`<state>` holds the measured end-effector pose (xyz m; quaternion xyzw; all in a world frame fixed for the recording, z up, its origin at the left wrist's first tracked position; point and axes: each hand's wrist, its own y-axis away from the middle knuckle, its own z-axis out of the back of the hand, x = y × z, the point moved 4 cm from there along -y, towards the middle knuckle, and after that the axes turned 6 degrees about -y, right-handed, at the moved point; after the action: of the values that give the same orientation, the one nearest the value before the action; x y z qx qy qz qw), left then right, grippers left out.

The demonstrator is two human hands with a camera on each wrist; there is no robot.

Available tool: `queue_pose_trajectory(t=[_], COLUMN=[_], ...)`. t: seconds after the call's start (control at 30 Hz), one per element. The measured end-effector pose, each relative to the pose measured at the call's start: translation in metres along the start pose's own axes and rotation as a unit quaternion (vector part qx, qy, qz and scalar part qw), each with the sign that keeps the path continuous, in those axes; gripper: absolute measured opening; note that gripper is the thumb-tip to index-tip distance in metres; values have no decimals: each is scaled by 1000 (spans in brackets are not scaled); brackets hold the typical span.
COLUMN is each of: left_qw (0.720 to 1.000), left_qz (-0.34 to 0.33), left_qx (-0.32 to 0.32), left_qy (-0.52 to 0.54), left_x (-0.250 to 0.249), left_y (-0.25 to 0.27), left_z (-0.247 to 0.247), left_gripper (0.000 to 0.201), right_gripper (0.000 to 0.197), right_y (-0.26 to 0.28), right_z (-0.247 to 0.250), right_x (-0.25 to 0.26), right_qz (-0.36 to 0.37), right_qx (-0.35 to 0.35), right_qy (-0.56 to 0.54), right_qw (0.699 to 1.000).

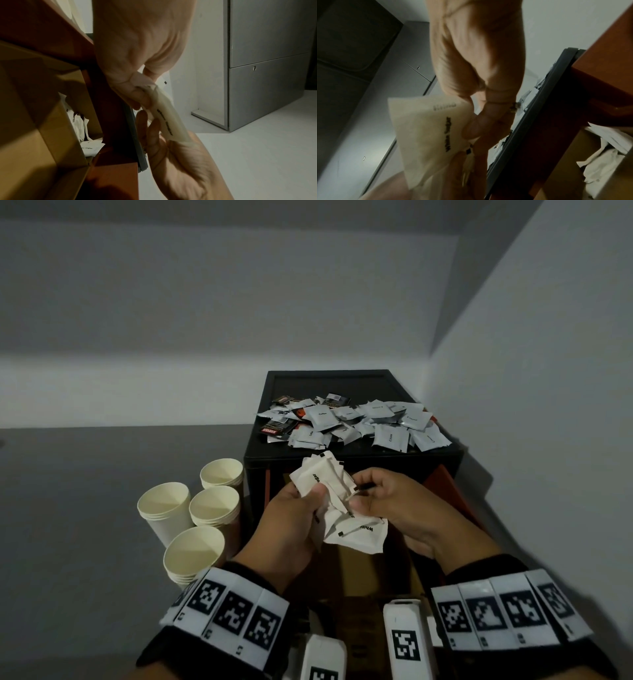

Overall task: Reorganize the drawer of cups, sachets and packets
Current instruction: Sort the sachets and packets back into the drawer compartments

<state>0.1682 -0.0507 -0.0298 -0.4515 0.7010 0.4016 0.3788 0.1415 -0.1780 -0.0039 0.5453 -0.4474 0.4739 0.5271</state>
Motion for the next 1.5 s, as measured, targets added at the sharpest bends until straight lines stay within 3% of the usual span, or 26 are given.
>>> queue_pose_trajectory(t=[0.13, 0.3, 0.47, 0.63, 0.77, 0.9, 1.1, 1.2, 1.3, 1.4, 1.5], left_qw=[999, 998, 996, 995, 997, 997, 998, 999, 993, 990, 995], left_qz=[-4, -15, -37, -44, -23, -3, 8, 7, -28, -70, -54], left_qx=[-33, -58, -76, -85, -72, -58, -36, -19, 31, 20, -7], left_qy=[-12, -27, -33, -28, -36, -43, -56, -46, -109, -120, -78], left_x=[1, 3, -1, -9, -4, 0, 9, 12, 9, 3, 0], left_y=[-5, -8, -11, -16, -19, -18, -18, -14, -9, -11, -15], left_z=[4, 7, 5, 4, 0, -13, -16, -17, -24, -21, -14], left_gripper=[23, 21, 19, 19, 14, 17, 9, 12, 18, 11, 17], right_gripper=[19, 2, 27, 55, 32, 25, 16, 18, 15, 21, 31], right_y=[-4, -8, -6, 0, 3, 4, -3, -7, -8, -6, -3], right_z=[0, -3, 0, 22, 31, 34, 35, 34, 34, 41, 53], right_x=[1, -4, -3, -1, 7, 17, 15, 18, 18, 17, 20], right_qz=[-11, -47, -43, 4, 38, 71, 25, 23, 33, 25, 40], right_qx=[-14, -6, 30, -20, -17, -35, -48, -61, -66, -71, -98], right_qy=[9, -13, -6, 21, 48, 76, 162, 207, 198, 147, 106], right_qw=[1000, 999, 999, 1000, 998, 994, 985, 976, 978, 986, 989])
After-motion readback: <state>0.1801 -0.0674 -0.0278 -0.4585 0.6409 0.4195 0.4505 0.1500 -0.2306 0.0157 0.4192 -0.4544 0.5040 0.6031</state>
